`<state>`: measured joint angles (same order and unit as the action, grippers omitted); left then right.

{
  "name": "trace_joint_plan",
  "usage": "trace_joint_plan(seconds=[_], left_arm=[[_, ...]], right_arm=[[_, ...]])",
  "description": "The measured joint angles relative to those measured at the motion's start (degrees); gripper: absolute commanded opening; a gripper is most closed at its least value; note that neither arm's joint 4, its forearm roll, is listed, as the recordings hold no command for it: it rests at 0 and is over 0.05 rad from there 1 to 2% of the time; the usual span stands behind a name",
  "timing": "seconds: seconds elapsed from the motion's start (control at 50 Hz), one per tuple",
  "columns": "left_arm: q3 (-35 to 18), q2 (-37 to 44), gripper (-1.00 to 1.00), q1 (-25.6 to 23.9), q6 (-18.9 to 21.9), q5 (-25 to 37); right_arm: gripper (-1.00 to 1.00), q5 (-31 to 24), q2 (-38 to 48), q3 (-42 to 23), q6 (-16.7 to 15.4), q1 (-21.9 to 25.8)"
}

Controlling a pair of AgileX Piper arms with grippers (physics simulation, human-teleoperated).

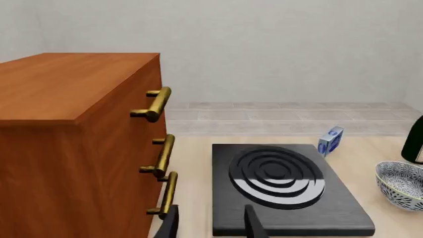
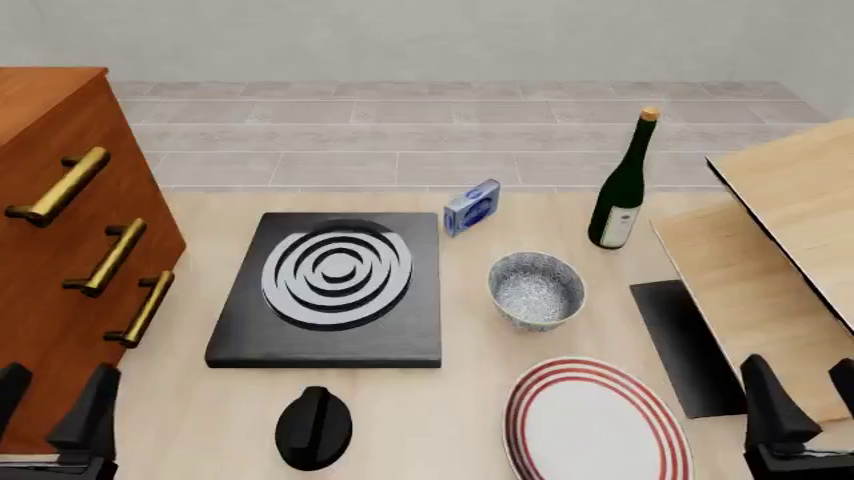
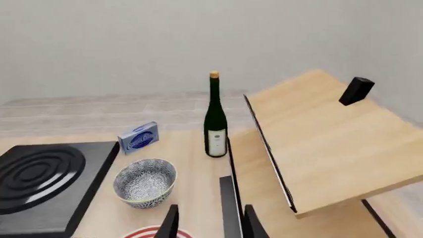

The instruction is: Put the bowl on the stove.

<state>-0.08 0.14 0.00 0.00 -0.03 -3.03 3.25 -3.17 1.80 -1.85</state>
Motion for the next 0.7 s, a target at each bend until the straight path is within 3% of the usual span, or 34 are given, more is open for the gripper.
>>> trace_joint_plan(seconds=[0.44, 0.7], left_arm=[[-0.1, 0.3, 1.0, 0.0, 0.0, -0.1], [-0.2, 0.3, 1.0, 0.0, 0.0, -0.1]], right_arm=[[1.0, 2.1, -1.6, 1.7, -2.8, 2.8], [1.0, 1.9, 6.3, -2.6, -3.3, 5.7]])
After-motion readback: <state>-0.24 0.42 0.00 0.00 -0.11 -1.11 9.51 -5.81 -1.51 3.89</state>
